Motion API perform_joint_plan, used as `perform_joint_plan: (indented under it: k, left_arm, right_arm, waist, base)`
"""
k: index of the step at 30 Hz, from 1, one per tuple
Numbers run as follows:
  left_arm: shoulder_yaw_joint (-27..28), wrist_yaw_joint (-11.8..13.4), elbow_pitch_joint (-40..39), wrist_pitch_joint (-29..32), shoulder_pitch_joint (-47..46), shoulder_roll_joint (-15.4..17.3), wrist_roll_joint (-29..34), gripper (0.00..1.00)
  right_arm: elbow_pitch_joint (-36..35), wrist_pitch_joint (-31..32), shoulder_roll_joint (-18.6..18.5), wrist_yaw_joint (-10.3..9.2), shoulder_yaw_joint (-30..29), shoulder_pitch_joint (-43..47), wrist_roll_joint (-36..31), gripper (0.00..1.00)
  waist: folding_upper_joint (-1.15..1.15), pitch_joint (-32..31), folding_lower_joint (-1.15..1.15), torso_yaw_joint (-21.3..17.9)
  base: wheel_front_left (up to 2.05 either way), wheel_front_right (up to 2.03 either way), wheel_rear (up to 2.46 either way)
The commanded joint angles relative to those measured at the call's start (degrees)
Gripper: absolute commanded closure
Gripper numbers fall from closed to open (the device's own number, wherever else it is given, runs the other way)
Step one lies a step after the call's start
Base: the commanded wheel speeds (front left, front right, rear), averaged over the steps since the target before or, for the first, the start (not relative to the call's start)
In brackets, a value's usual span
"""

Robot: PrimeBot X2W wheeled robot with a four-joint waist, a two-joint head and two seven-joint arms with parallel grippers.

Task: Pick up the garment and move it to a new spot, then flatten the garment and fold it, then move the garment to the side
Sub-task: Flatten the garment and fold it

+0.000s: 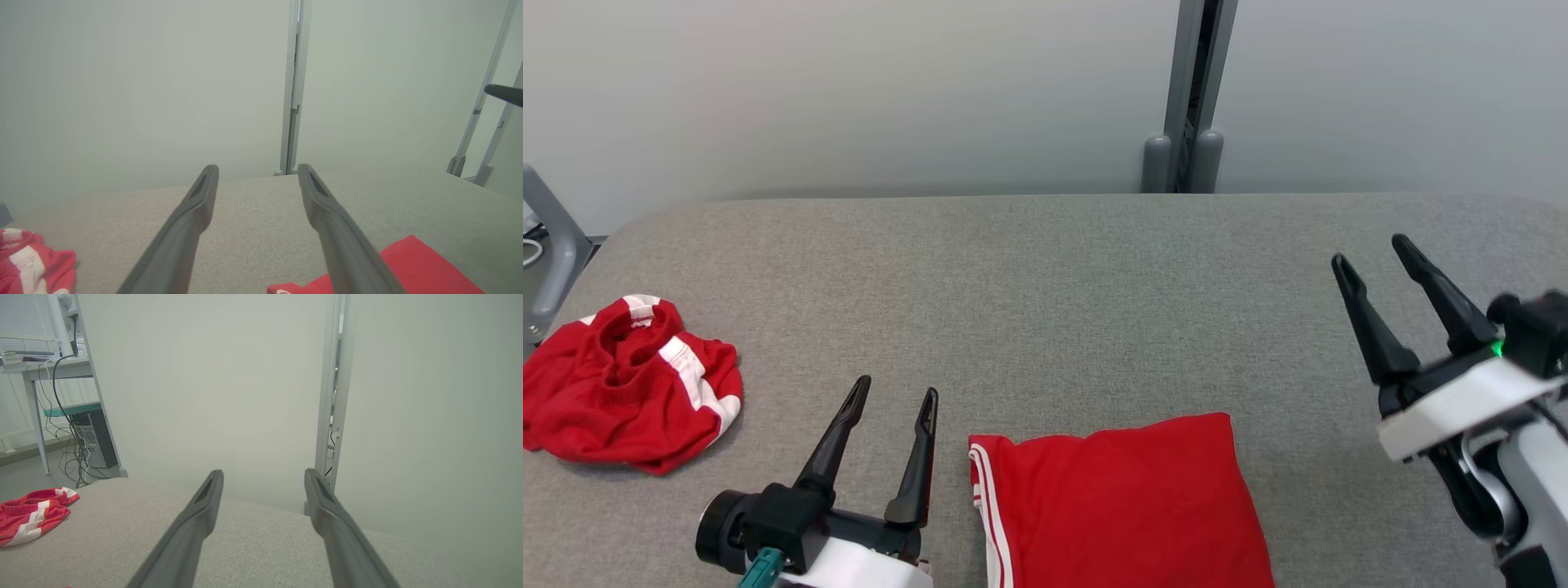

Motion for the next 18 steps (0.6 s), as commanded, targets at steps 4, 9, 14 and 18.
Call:
perform_joint_plan:
  k: [4, 9, 14, 18]
  left_arm:
    - [0.5, 0.8, -1.4, -0.2, -0.6, 0.2, 0.3, 0.00]
    - [0.9, 2.5, -3.5, -0.2, 0.2, 0.2, -0.2, 0.00]
    - [0.9, 3.2, -3.9, -0.2, 1.6, 0.2, -0.6, 0.00]
    - [0.5, 3.7, -3.6, -0.2, 2.4, 0.2, -0.6, 0.00]
  right_arm:
    - [-6.4, 0.0, 5.5, 0.07, -11.6, 9.6, -10.9, 0.00]
    - [-12.7, 0.0, 11.1, 0.07, -17.4, 18.7, -20.3, 0.00]
    - [-13.2, -0.1, 15.9, 0.07, -20.1, 23.4, -21.1, 0.00]
    - [-12.3, -0.1, 17.1, 0.07, -19.9, 25.1, -21.7, 0.00]
  waist:
    - [0.00, 0.4, 0.00, -0.3]
    - [0.00, 0.9, 0.00, -0.4]
    - [0.00, 0.6, 0.00, -0.8]
    - [0.00, 0.4, 0.00, -0.7]
  base:
    - [0.00, 0.00, 0.00]
    - [0.00, 0.00, 0.00]
    - [0.00, 0.00, 0.00]
    - [0.00, 0.00, 0.00]
